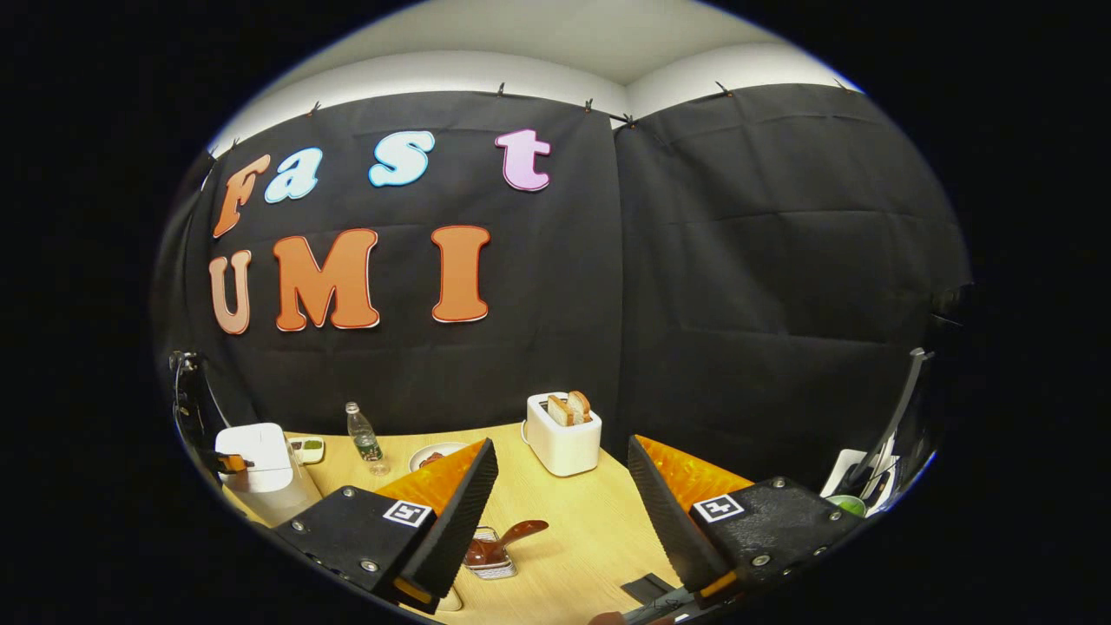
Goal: Close the left gripper, press the button to open the rice cooker; take a wooden spoon from the chopstick holder with the right hand, scoop a spoonful of rice and pour it into the rice cooker, then put the wooden spoon back into the chopstick holder.
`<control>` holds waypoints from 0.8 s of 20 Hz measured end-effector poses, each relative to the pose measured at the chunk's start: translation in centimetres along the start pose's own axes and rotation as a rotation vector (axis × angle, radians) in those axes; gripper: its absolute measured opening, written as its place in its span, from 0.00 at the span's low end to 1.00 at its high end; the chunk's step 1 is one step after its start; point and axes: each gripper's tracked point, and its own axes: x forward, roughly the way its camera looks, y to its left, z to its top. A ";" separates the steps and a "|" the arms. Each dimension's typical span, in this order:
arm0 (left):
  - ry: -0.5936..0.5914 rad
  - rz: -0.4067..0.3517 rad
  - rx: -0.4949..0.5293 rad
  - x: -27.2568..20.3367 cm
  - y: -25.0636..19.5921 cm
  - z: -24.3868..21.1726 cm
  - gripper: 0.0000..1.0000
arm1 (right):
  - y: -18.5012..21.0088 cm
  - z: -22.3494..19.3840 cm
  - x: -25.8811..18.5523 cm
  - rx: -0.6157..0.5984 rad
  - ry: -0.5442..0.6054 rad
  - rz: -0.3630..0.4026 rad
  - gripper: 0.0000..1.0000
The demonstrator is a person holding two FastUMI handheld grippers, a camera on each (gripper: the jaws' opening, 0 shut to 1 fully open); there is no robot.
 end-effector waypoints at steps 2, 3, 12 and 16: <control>-0.046 -0.007 -0.002 -2.3 -0.4 1.8 0.05 | 0.2 1.8 -0.8 0.010 -0.079 0.041 0.94; -0.095 -0.002 0.004 -3.6 -0.5 3.4 0.05 | 0.1 2.7 -1.0 0.013 -0.112 0.046 0.94; -0.327 0.028 -0.036 -14.9 -0.5 10.8 0.05 | -1.5 0.0 1.1 0.068 -0.074 0.075 0.94; -0.446 0.077 -0.047 -19.7 0.6 13.7 0.05 | -0.4 -2.9 2.6 0.123 -0.015 0.134 0.94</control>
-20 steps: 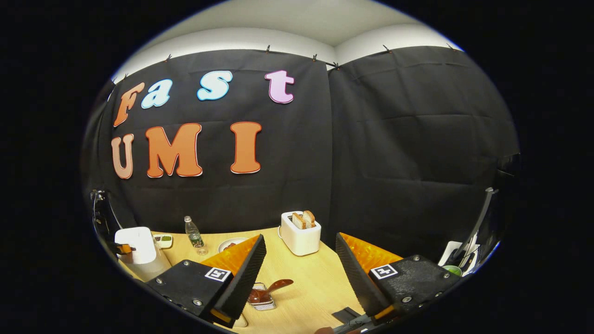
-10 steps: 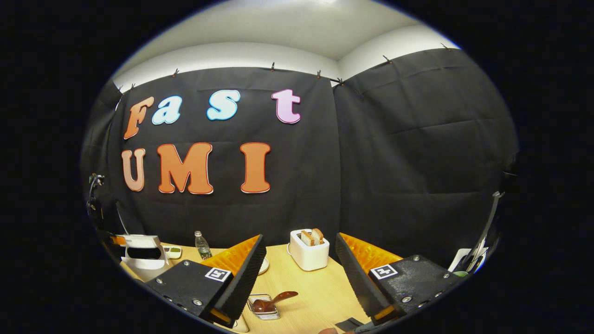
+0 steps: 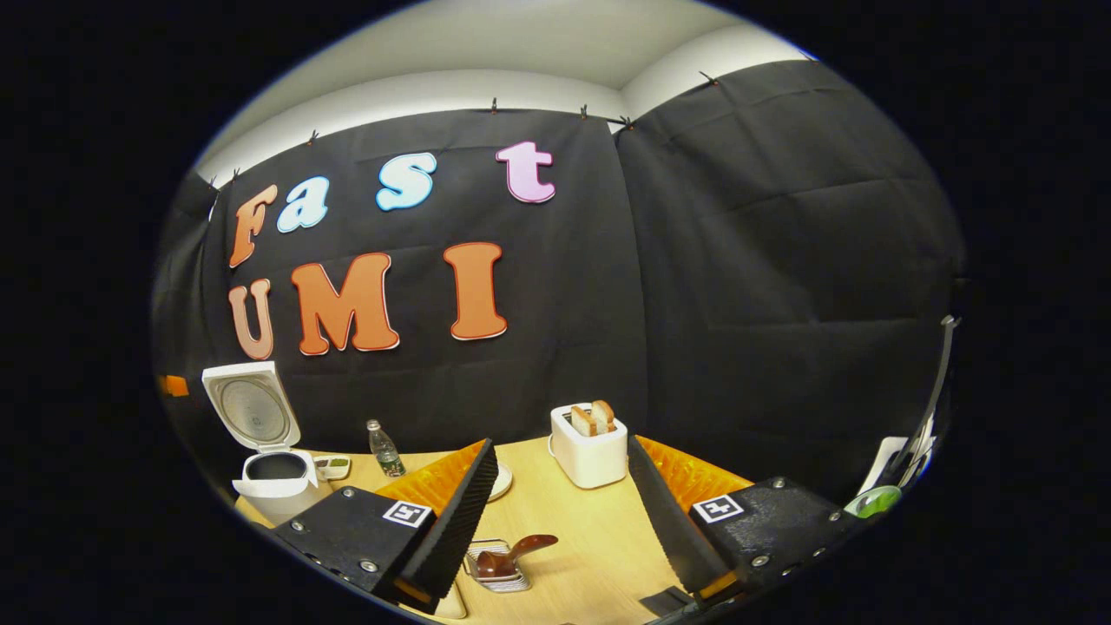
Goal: Close the left gripper, press the button to open the rice cooker; take a wooden spoon from the chopstick holder with the right hand, scoop a spoonful of rice and pour it into the rice cooker, then put the wooden spoon back into the chopstick holder.
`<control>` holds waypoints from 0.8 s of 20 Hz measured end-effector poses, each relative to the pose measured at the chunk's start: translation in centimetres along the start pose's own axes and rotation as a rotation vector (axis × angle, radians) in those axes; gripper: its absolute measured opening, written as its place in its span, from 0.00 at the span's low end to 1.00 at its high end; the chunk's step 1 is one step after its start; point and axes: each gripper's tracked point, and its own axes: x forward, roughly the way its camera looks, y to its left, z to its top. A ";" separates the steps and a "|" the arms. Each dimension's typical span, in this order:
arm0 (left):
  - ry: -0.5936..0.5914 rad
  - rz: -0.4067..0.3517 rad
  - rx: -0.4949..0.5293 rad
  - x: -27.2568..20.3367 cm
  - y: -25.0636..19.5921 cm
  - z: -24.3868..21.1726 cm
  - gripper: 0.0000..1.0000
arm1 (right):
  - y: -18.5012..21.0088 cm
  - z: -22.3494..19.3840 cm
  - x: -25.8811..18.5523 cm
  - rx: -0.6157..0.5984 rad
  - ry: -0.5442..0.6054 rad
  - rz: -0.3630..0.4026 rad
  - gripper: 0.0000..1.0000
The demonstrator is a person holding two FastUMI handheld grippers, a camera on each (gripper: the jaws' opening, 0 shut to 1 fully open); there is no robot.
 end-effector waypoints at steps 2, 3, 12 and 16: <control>-0.078 0.075 0.026 -1.4 1.5 2.3 0.05 | 0.2 -2.7 1.1 0.013 0.058 0.016 0.94; -0.107 0.109 0.041 -2.1 2.0 3.2 0.05 | 0.3 -4.1 1.7 0.010 0.086 0.022 0.94; -0.181 0.169 0.075 -6.7 1.9 5.6 0.33 | 0.9 -13.6 3.9 0.114 0.278 0.066 0.94; -0.221 0.161 0.033 -8.5 1.3 6.3 0.60 | 1.2 -17.2 4.4 0.205 0.353 0.078 0.95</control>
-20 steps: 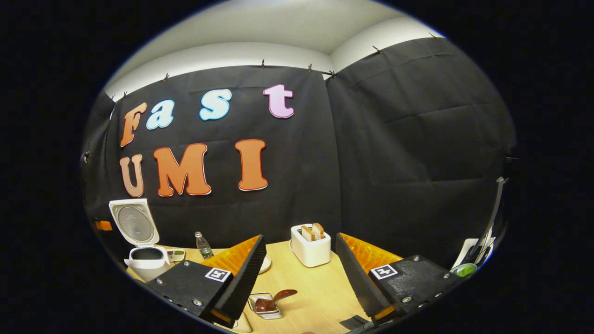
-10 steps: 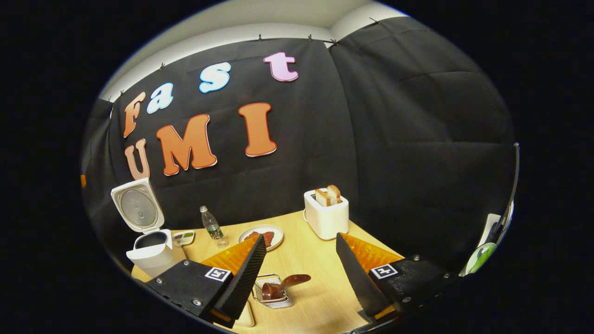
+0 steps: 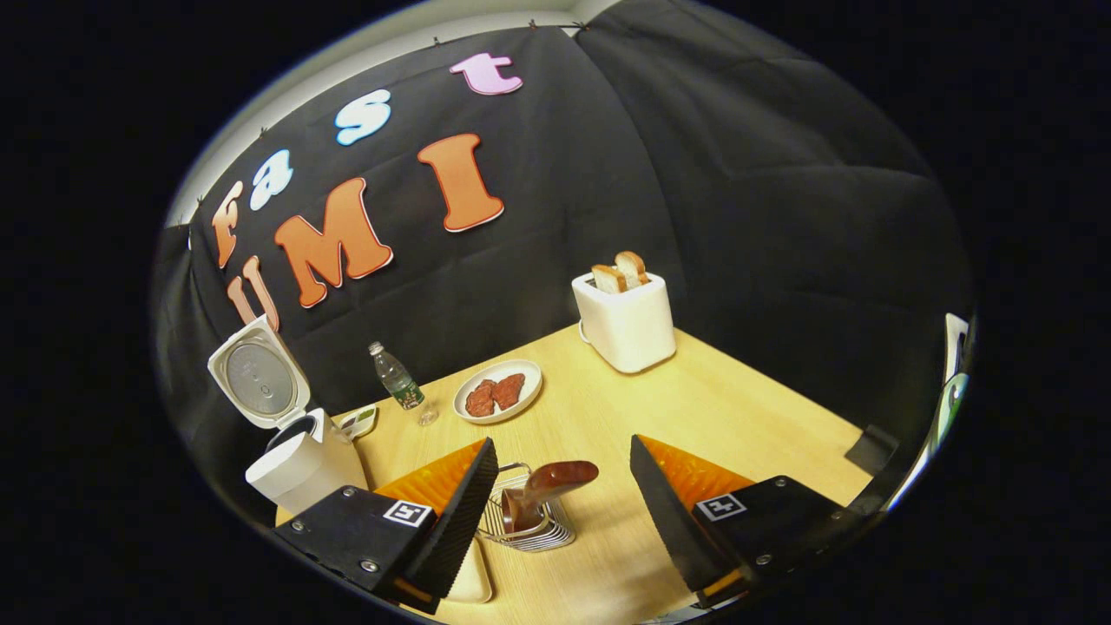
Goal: Close the left gripper, press the button to open the rice cooker; take a wooden spoon from the chopstick holder with the right hand, scoop a spoonful of rice and pour it into the rice cooker, then put the wooden spoon back into the chopstick holder.
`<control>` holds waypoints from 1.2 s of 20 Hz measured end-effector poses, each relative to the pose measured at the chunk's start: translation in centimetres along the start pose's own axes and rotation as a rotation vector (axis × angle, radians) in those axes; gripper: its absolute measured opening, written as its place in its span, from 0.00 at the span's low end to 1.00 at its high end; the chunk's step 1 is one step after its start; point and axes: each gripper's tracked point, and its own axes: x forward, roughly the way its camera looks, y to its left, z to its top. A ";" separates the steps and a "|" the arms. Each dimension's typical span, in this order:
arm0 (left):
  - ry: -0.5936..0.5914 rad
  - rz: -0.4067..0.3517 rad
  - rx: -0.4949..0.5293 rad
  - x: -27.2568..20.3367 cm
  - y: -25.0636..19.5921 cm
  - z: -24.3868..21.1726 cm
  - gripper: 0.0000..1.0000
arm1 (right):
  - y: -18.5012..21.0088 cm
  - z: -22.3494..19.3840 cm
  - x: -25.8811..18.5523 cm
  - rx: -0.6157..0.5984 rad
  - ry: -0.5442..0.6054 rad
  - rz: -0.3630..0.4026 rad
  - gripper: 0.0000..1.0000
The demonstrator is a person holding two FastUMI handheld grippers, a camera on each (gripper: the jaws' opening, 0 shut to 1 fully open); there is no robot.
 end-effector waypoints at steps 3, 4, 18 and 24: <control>-0.008 0.041 0.009 -1.0 0.8 0.2 0.90 | 0.0 -1.7 1.4 0.077 0.048 0.017 0.92; -0.005 0.054 0.008 -1.2 1.1 0.1 1.00 | -0.1 -2.7 1.6 0.102 0.080 0.019 0.89; 0.047 0.170 -0.014 -3.7 5.7 -2.5 1.00 | 5.2 -2.2 3.3 0.114 0.158 0.113 0.26; 0.011 0.118 0.024 -1.9 7.2 -1.8 1.00 | 6.1 0.1 2.8 0.082 0.097 0.067 0.17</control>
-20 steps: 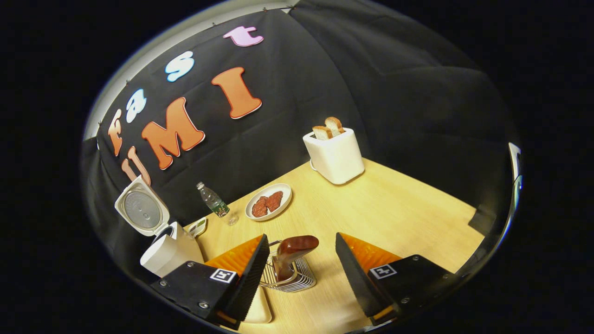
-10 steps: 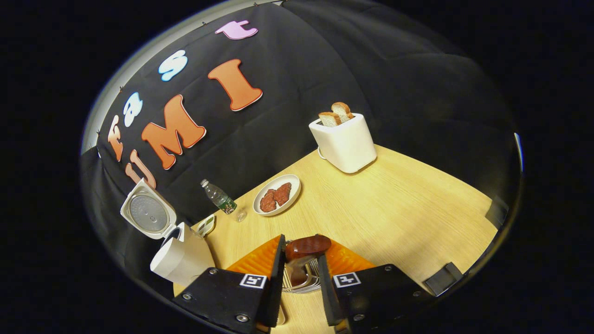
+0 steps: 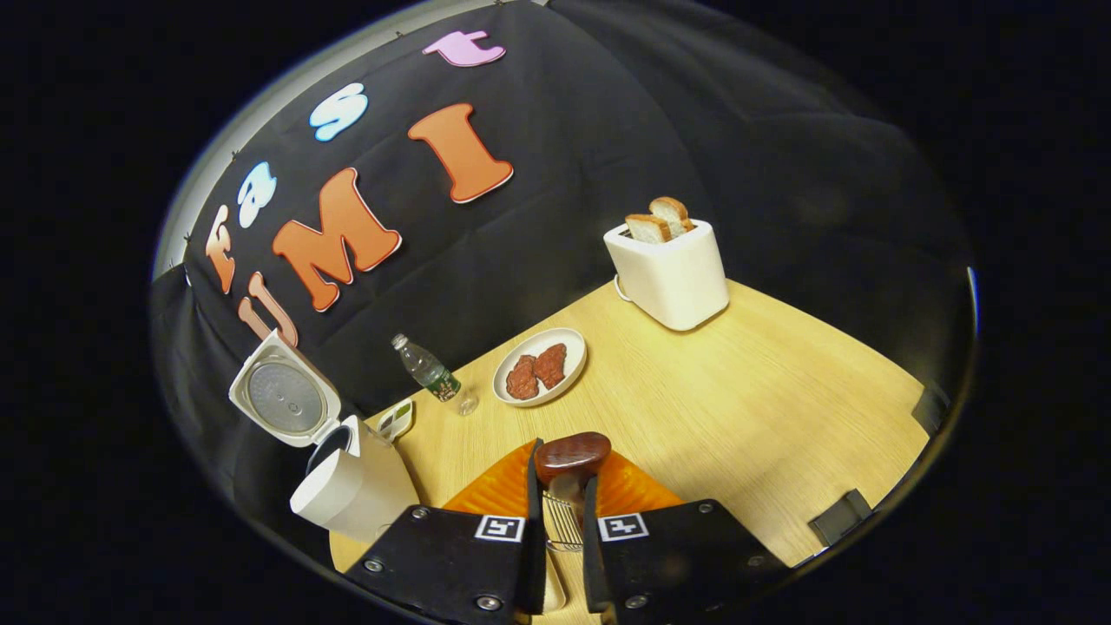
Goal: Close the left gripper, press the button to open the rice cooker; take a wooden spoon from the chopstick holder with the right hand, scoop a spoonful of rice and pour it into the rice cooker, then put the wooden spoon back into the chopstick holder.
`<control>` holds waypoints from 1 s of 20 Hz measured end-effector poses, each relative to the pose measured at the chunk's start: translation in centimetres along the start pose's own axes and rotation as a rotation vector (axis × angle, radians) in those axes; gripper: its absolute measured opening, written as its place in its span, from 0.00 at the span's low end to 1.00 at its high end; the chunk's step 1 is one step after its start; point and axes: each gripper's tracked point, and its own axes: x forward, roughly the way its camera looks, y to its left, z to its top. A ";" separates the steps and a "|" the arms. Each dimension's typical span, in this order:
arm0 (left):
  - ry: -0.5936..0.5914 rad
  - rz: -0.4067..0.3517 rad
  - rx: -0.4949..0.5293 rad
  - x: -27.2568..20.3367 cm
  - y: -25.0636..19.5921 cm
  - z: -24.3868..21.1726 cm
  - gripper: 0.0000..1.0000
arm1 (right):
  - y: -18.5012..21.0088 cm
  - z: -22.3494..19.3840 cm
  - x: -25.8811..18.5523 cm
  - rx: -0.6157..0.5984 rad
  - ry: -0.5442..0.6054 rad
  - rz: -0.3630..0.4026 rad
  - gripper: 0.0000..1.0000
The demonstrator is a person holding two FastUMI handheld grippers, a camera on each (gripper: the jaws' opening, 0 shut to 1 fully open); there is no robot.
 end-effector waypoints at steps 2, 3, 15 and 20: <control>-0.005 -0.031 0.001 1.1 0.4 0.1 1.00 | 0.4 1.0 -1.1 0.010 -0.029 -0.032 0.17; 0.000 -0.047 0.000 1.9 0.8 0.1 1.00 | 0.9 1.5 -1.7 0.008 -0.050 -0.044 0.13; 0.062 -0.275 -0.016 8.6 3.9 -2.8 1.00 | 10.5 2.1 -11.4 -0.186 -0.174 -0.090 0.13; 0.107 -0.359 -0.050 9.3 4.0 -4.4 1.00 | 14.4 -2.5 -10.6 -0.319 -0.129 -0.039 0.13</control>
